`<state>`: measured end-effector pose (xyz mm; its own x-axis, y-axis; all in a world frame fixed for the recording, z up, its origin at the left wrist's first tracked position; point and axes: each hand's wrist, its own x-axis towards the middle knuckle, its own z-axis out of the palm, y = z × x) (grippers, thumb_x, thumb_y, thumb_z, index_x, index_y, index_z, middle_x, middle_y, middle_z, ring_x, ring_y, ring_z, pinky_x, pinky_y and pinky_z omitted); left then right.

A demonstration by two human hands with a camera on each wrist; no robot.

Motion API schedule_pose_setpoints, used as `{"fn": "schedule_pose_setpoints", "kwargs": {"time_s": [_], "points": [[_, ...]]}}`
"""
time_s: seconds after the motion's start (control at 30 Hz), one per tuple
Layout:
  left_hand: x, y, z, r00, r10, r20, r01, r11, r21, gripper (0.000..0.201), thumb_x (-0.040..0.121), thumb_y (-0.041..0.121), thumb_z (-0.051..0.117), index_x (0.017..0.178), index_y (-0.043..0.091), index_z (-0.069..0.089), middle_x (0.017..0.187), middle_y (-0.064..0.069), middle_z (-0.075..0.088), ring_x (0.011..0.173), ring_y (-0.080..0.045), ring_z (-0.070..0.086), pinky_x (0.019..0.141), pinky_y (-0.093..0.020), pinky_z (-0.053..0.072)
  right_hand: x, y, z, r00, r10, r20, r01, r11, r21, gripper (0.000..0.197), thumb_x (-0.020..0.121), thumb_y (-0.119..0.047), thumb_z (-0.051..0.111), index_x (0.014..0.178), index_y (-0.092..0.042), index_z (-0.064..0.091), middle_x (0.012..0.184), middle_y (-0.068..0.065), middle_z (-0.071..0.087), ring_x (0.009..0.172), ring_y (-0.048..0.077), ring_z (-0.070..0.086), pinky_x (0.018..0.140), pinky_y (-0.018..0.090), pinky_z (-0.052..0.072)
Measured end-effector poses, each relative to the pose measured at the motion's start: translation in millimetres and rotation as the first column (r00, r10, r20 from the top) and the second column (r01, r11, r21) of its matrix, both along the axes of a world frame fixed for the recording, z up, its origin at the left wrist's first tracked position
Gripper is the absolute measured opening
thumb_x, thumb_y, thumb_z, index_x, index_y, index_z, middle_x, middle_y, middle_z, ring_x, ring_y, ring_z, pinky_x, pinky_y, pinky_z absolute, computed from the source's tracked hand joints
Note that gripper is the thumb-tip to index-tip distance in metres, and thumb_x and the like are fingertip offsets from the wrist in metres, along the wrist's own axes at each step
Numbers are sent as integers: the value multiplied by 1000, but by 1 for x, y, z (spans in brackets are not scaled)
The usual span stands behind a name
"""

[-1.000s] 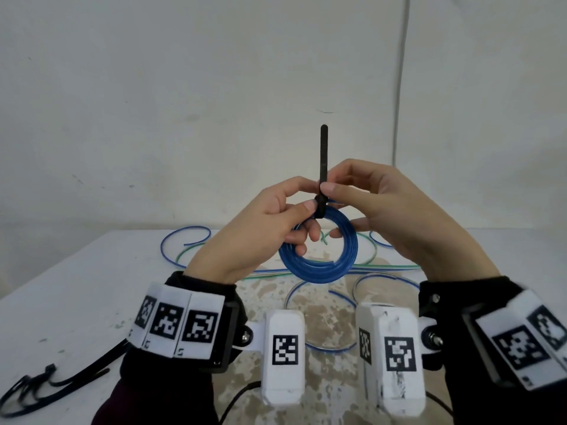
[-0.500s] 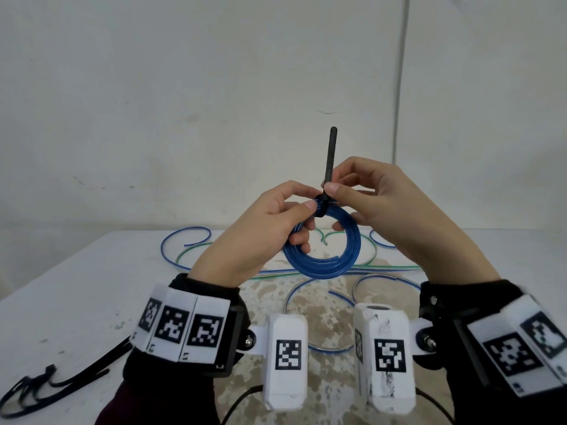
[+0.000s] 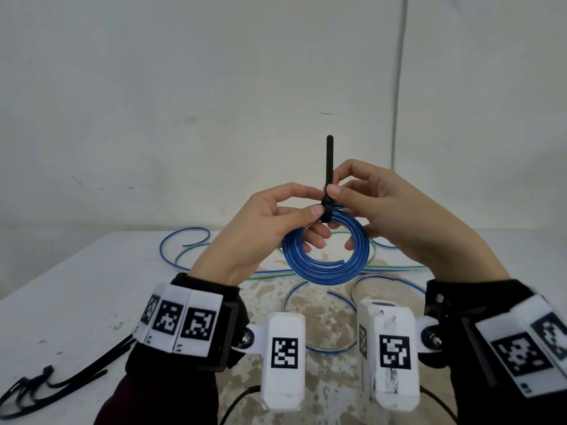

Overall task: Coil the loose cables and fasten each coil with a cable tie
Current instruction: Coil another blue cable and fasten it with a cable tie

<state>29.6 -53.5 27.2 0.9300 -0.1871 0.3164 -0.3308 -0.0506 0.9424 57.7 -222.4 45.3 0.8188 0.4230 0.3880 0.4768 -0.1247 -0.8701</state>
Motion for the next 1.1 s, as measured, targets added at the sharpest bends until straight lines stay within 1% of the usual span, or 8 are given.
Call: {"fn": "schedule_pose_setpoints", "kwargs": {"time_s": [0.13, 0.33, 0.5, 0.6, 0.77, 0.87, 1.0, 1.1], "points": [[0, 3, 0, 999, -28, -23, 27, 999, -22, 17, 86, 9, 60, 103, 14, 64, 77, -14, 73, 63, -18, 70, 61, -23, 55, -1, -1, 0, 996, 23, 80, -21, 999, -28, 9, 95, -18, 55, 88, -13, 58, 82, 9, 60, 67, 17, 60, 54, 28, 53], [3, 2, -3, 998, 37, 44, -38, 999, 39, 12, 92, 3, 56, 102, 8, 61, 70, -11, 71, 57, -16, 64, 61, -24, 54, 1, -1, -1, 994, 46, 96, -41, 998, -48, 9, 93, -13, 57, 84, -12, 57, 82, 6, 59, 69, 13, 62, 68, 41, 60], [7, -8, -3, 998, 52, 23, -51, 998, -47, 21, 98, 3, 40, 100, 11, 59, 65, -7, 52, 49, -12, 37, 55, -24, 40, 4, -2, -1, 993, -9, 116, 6, 1000, 26, 13, 94, -13, 56, 81, -12, 56, 78, 1, 58, 70, 13, 60, 70, 36, 60], [6, -13, -2, 989, 98, 110, -99, 995, 8, 19, 100, 14, 42, 98, 10, 61, 63, -7, 46, 46, -11, 33, 53, -24, 35, 6, 1, -2, 993, -49, 105, 46, 999, 26, 15, 95, -18, 55, 81, -12, 58, 82, 6, 61, 76, 13, 60, 71, 33, 58], [7, -15, -5, 964, 170, 202, -183, 982, 48, 23, 100, 12, 43, 96, 14, 66, 57, -3, 42, 56, -17, 32, 50, -25, 27, 11, 4, -4, 982, -150, 116, 145, 988, 53, 15, 92, -20, 59, 77, -17, 61, 82, 4, 64, 80, 11, 61, 65, 21, 51], [8, -14, -5, 959, 165, 228, -188, 979, 82, 30, 101, 12, 41, 92, 19, 69, 58, -2, 39, 59, -19, 32, 49, -23, 27, 12, 6, -5, 978, -175, 110, 167, 983, 80, 13, 89, -19, 63, 77, -16, 64, 80, 4, 64, 77, 11, 59, 64, 19, 49], [6, -16, -5, 971, 144, 189, -161, 984, 74, 34, 101, 16, 39, 82, 9, 67, 59, -4, 46, 57, -18, 33, 48, -26, 24, 9, 10, -6, 984, -158, 85, 149, 983, 102, 13, 88, -14, 64, 75, -12, 64, 69, -1, 63, 66, 7, 59, 60, 16, 48], [8, -18, -7, 960, 158, 233, -188, 975, 116, 39, 101, 22, 43, 85, -11, 55, 64, -14, 45, 59, -23, 33, 47, -26, 26, 8, 10, -6, 989, -142, 47, 136, 984, 113, 14, 87, -11, 62, 73, -9, 62, 64, -4, 62, 64, 8, 60, 63, 21, 50]]}}
